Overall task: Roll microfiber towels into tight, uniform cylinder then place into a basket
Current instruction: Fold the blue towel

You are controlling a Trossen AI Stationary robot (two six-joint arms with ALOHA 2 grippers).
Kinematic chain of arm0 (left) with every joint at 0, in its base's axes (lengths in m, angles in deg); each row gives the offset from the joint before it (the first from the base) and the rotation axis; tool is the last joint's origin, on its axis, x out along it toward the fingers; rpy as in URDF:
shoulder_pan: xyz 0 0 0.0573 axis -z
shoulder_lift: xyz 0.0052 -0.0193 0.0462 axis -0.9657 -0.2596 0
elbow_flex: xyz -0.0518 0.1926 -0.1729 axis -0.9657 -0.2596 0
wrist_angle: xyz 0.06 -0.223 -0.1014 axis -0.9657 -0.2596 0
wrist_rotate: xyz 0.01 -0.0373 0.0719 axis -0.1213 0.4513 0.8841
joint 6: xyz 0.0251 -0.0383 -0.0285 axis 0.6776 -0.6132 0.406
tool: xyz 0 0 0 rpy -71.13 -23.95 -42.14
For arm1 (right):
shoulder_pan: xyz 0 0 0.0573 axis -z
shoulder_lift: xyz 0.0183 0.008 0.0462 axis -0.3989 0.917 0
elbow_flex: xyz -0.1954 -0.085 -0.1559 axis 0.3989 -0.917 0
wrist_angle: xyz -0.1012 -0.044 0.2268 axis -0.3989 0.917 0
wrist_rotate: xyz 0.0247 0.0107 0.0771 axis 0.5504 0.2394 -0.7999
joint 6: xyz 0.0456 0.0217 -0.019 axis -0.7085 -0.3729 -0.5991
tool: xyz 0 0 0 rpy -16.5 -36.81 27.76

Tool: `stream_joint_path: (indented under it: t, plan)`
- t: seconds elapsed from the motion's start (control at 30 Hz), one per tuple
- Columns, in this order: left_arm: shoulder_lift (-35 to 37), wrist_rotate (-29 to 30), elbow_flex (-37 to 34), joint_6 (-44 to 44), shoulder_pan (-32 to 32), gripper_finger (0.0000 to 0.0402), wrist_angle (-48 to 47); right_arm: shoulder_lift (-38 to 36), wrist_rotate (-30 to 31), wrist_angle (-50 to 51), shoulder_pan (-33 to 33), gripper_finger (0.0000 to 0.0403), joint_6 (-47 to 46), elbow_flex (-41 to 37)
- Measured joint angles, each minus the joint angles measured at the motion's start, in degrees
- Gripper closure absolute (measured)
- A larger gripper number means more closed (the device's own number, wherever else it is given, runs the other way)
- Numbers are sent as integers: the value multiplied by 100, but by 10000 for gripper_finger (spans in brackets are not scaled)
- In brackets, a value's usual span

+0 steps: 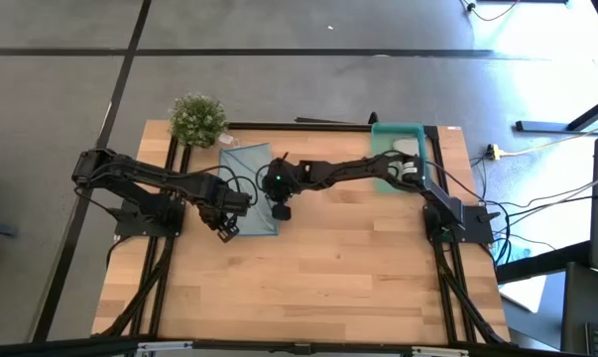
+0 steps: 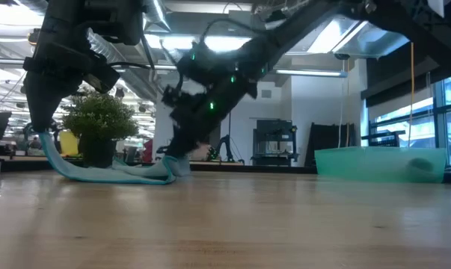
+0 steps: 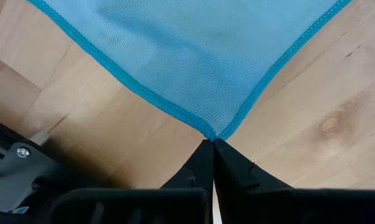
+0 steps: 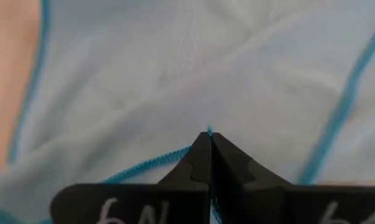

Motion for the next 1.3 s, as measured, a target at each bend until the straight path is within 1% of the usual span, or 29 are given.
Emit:
stream_joint_path:
  t: [0.13, 0.3, 0.47, 0.57, 0.73, 0.97, 1.17, 1.23, 1.3]
  plan:
    - [-2, 54, 0, 2, 2, 402, 6, -361, 26, 362, 0, 400, 173, 204]
    - [128, 2, 9, 2, 10, 402, -73, -702, 411, 1340, 0, 401, 162, 536]
    - [591, 145, 195, -2, 38, 401, -243, -1148, 1109, 2352, -33, 401, 130, 851]
    - [885, 406, 403, -73, 46, 402, -468, -1453, 1512, 2708, -46, 401, 85, 966]
    - [1221, 923, 1028, -39, 41, 401, -892, -2092, 1907, 2960, -46, 402, -40, 1029]
    - [1340, 1841, 2282, 40, -117, 402, -1542, -2969, 2527, 3191, -48, 402, -312, 1029]
    - [1333, 2792, 3294, 385, -617, 402, -1687, -3512, 3093, 3344, 2, 402, -227, 1025]
    - [1269, 2986, 3591, 631, -870, 401, -1687, -3662, 3226, 3356, 43, 403, -113, 1025]
    - [1204, 3019, 3825, 922, -1153, 402, -1683, -3754, 3298, 3384, 91, 403, -7, 1025]
